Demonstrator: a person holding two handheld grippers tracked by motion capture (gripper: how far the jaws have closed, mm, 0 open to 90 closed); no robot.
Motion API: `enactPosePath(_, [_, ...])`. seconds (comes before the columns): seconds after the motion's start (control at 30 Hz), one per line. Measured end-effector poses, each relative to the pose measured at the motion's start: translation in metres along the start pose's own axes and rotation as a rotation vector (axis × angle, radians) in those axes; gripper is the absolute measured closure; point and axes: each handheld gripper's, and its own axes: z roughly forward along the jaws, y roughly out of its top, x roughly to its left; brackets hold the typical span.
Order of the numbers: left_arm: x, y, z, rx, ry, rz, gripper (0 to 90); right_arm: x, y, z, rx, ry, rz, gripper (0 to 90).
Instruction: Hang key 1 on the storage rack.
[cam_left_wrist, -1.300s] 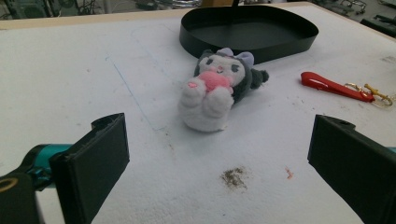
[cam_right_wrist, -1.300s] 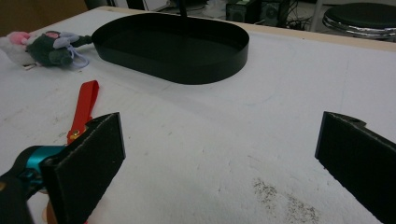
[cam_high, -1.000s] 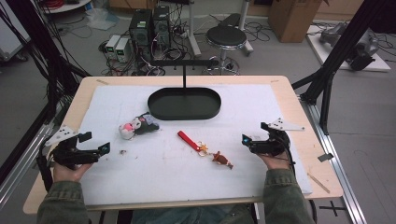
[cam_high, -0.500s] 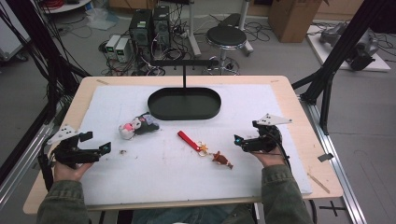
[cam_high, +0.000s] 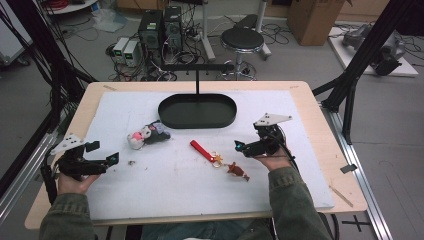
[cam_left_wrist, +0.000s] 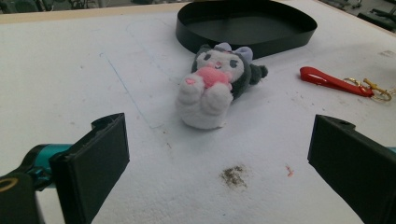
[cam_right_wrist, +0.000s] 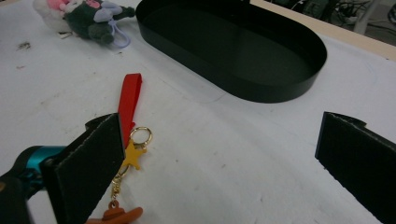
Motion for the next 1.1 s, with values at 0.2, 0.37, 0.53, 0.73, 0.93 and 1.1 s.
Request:
enactPosePath(0.2, [0.000, 0.000, -0.001, -0.002, -0.001, 0.000, 5.7, 0.010, 0.012, 0.017, 0.051, 0.022, -0.033, 0.7])
enactPosePath(0.37, [0.000, 0.000, -0.001, -0.002, -0.007, 0.005, 5.7, 0.014, 0.020, 0.027, 0.070, 0.033, -0.036, 0.7])
enactPosePath(0.53, [0.000, 0.000, -0.001, -0.003, -0.008, 0.002, 5.7, 0.023, 0.027, 0.040, 0.090, 0.049, -0.055, 0.7])
enactPosePath(0.73, [0.001, 0.000, -0.001, -0.005, -0.009, -0.001, 5.7, 0.030, 0.034, 0.051, 0.120, 0.071, -0.070, 0.7])
enactPosePath(0.93, [0.001, 0.000, 0.001, -0.002, -0.016, 0.001, 5.7, 0.034, 0.039, 0.061, 0.138, 0.090, -0.079, 0.7])
enactPosePath(1.1, [0.001, 0.000, 0.000, -0.005, -0.013, -0.008, 5.7, 0.038, 0.045, 0.072, 0.168, 0.101, -0.088, 0.7])
